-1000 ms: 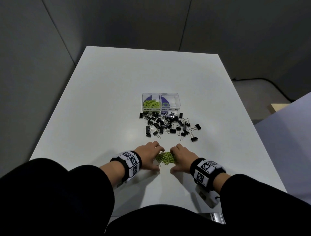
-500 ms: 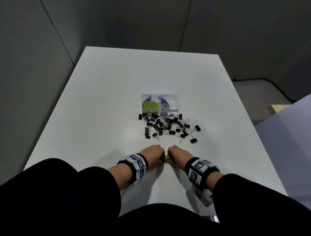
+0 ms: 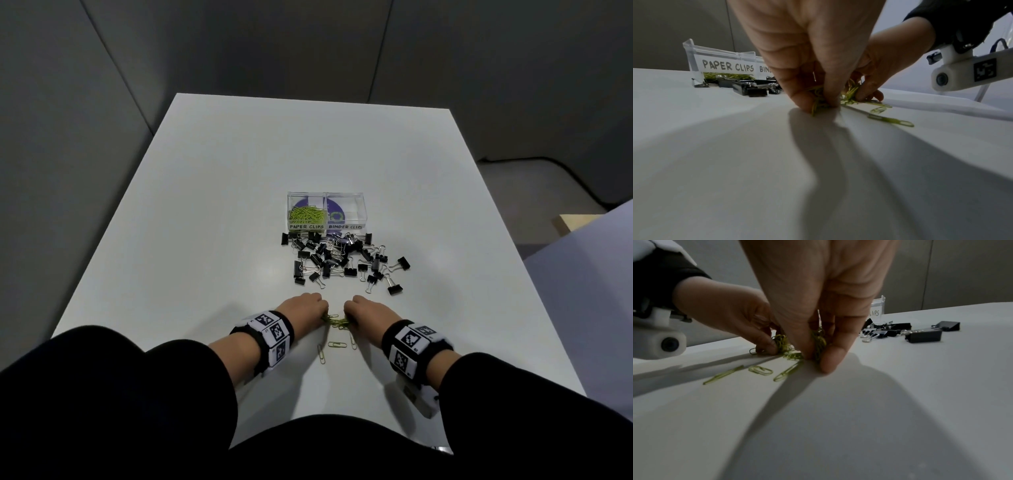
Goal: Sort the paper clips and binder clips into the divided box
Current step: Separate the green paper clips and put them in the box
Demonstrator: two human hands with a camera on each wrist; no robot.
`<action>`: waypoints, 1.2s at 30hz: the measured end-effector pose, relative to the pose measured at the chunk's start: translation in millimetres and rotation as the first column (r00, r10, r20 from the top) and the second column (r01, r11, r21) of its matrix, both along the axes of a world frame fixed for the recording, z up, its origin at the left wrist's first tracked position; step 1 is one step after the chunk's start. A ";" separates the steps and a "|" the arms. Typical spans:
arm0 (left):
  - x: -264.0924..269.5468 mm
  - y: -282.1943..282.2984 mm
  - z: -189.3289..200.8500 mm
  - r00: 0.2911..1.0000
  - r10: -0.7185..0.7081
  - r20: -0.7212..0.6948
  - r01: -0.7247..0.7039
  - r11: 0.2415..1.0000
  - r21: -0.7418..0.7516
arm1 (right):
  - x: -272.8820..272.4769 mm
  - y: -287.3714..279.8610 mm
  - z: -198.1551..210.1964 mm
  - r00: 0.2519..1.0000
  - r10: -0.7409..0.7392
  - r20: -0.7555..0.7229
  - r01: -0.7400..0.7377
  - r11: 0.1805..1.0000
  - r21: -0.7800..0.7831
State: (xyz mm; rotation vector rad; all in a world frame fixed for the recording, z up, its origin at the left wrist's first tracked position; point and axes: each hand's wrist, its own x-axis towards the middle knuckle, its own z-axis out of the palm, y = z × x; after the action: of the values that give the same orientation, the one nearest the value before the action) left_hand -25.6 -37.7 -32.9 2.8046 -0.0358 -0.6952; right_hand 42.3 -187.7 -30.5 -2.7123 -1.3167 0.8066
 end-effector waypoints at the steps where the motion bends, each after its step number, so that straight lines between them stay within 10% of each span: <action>1: -0.3 2.4 -0.2 1.000 -0.003 0.004 0.003 1.000 -0.006 | 1.7 -2.4 -0.2 1.000 -0.012 -0.008 0.012 1.000 0.014; 24: -1.4 34.2 29.7 0.992 0.052 0.115 -0.030 0.983 -0.182 | 40.7 -5.1 42.7 0.973 -0.096 -0.211 0.105 0.994 0.027; 36: 50.6 88.9 104.0 0.844 0.310 0.437 -0.142 0.916 -0.376 | 104.3 74.5 117.8 0.957 -0.260 -0.131 0.289 0.796 0.532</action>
State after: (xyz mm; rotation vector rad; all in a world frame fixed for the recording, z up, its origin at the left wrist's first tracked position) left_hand 25.0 51.1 71.0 2.5187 0.0845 0.0902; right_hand 146.6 -113.2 87.3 -2.3159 -0.9187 0.3843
